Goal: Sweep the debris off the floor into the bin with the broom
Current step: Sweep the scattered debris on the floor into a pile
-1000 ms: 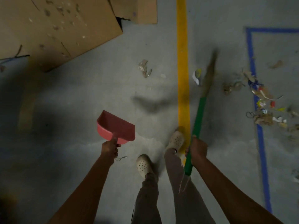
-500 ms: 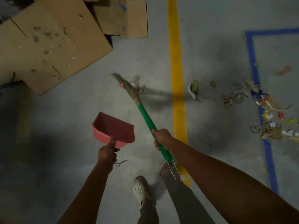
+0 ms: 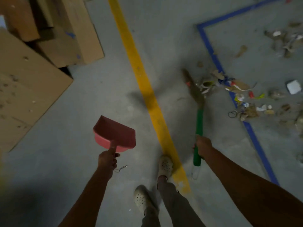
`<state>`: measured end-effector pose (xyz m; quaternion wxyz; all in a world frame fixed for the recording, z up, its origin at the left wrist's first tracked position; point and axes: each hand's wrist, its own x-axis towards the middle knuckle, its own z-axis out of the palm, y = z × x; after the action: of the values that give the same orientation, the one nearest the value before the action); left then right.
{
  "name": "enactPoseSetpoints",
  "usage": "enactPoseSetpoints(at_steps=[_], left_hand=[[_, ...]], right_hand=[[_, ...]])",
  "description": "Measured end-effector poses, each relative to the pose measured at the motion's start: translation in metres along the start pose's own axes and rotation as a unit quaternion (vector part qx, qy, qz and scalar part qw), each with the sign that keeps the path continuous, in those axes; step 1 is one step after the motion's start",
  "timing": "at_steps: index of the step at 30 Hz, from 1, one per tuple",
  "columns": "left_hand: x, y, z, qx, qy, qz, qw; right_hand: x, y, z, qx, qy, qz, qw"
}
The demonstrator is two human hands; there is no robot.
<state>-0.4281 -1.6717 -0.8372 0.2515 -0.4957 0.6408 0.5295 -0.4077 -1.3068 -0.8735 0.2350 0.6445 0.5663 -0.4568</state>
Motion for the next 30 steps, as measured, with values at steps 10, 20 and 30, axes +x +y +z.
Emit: enactPoseSetpoints(at_steps=[10,20,30], left_hand=[[-0.023,0.077,0.069,0.083,-0.082,0.063,0.991],[-0.012,0.126,0.099,0.127,-0.139,0.061,0.980],[-0.017,0.166,0.138,0.195,-0.147,0.094,0.965]], right_hand=[[-0.032,0.006,-0.088,0.093,0.071,-0.047,0.992],[-0.086,-0.002,-0.051,0.090,0.091,-0.086,0.988],[-0.113,-0.011,-0.053,0.051,-0.009,-0.034,0.998]])
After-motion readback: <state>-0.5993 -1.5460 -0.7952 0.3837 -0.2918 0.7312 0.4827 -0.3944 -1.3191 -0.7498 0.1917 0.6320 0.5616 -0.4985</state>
